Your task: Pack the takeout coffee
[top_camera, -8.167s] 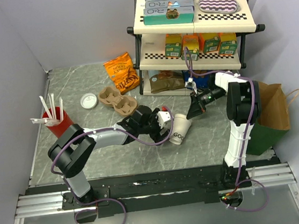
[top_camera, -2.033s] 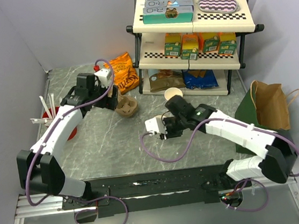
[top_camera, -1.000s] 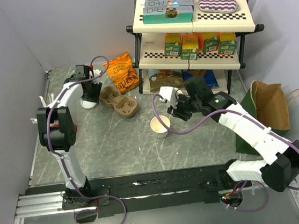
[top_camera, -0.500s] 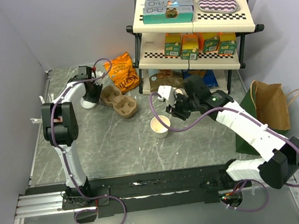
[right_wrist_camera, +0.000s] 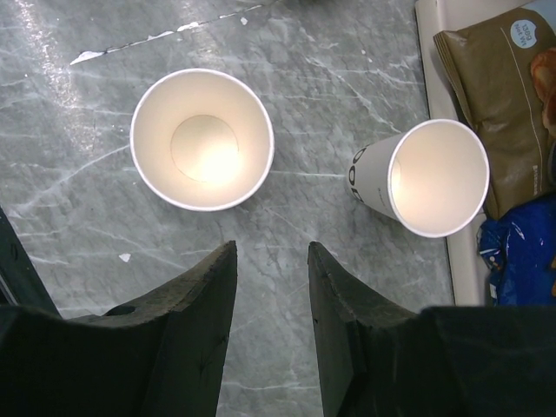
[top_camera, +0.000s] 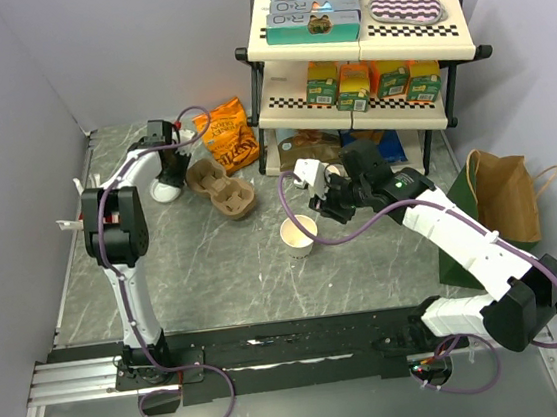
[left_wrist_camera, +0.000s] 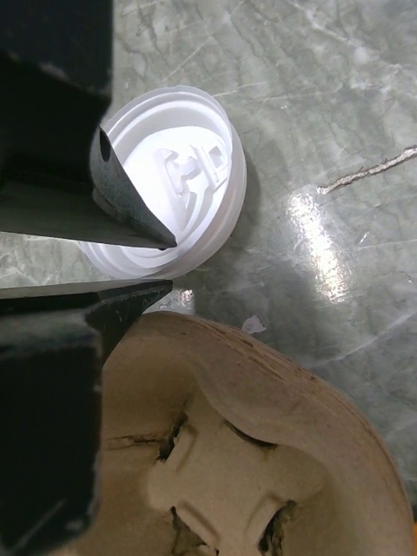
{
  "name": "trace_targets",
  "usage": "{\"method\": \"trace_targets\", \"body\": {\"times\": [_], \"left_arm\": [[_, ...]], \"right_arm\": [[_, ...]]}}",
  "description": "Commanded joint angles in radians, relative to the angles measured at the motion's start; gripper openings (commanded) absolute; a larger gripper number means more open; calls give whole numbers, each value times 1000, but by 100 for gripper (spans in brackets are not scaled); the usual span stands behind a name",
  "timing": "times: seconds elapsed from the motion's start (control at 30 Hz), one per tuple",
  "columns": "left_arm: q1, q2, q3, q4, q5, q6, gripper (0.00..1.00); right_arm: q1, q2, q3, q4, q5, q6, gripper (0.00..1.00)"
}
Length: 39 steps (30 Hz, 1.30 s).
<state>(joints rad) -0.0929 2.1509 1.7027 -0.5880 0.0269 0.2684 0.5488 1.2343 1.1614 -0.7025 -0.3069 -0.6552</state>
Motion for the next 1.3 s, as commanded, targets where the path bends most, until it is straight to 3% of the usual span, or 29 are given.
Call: {"method": "trace_targets", "body": {"times": [0.0, 0.53, 0.67, 0.83, 0.93, 1.03, 1.27], "left_arm": [[-1, 15, 43, -4, -5, 18, 27], [-1, -13, 46, -32, -5, 17, 20], [-2, -23, 49, -50, -1, 15, 12], [1, -28, 49, -58, 10, -1, 11], [1, -37, 60, -75, 24, -14, 1], [1, -55, 66, -99, 42, -23, 1], [41, -183, 49, -150, 132, -156, 1]], "right_arm": [[-7, 2, 38, 23, 8, 6, 45], [-10, 4, 37, 29, 8, 3, 45], [-9, 10, 37, 31, 5, 5, 45], [-10, 19, 41, 35, 0, 6, 46], [-7, 21, 44, 34, 2, 5, 46], [-9, 19, 41, 32, 0, 5, 46], [-7, 14, 38, 34, 2, 5, 46]]}}
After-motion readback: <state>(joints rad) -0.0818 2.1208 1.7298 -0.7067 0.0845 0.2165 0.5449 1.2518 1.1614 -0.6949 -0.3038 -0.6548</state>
